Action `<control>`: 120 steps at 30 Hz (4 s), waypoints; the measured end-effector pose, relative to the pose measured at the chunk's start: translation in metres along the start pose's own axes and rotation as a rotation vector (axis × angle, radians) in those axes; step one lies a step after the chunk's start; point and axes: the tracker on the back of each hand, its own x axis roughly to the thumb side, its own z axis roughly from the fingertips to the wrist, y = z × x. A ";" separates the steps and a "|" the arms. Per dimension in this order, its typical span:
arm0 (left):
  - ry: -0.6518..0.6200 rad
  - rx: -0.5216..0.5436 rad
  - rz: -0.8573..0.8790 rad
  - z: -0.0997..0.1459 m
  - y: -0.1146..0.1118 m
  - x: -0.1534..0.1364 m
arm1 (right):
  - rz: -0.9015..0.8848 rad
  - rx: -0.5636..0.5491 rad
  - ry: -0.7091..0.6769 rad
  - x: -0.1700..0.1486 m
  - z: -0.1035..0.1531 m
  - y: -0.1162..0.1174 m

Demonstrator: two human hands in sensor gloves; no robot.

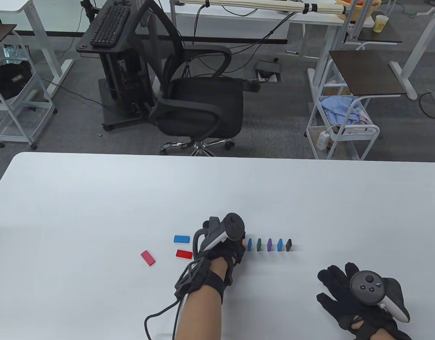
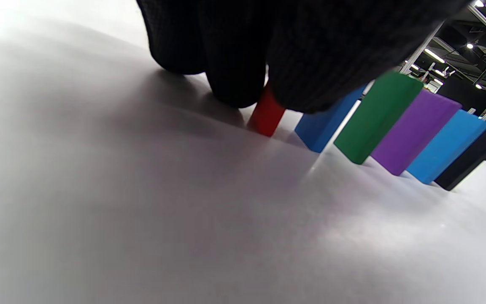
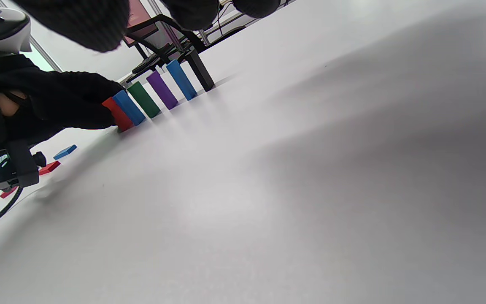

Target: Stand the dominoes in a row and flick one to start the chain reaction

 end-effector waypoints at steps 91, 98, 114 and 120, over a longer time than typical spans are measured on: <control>0.072 0.012 -0.464 0.061 0.046 -0.068 | -0.015 0.004 0.013 -0.004 0.000 -0.001; 0.061 0.077 -0.353 0.060 0.063 -0.057 | -0.017 0.000 0.005 -0.004 -0.001 -0.001; 0.016 0.095 -0.131 0.037 0.046 -0.041 | -0.023 0.007 -0.005 -0.005 -0.001 -0.001; 0.017 0.094 -0.036 0.028 0.037 -0.039 | -0.025 0.005 -0.003 -0.005 0.000 0.000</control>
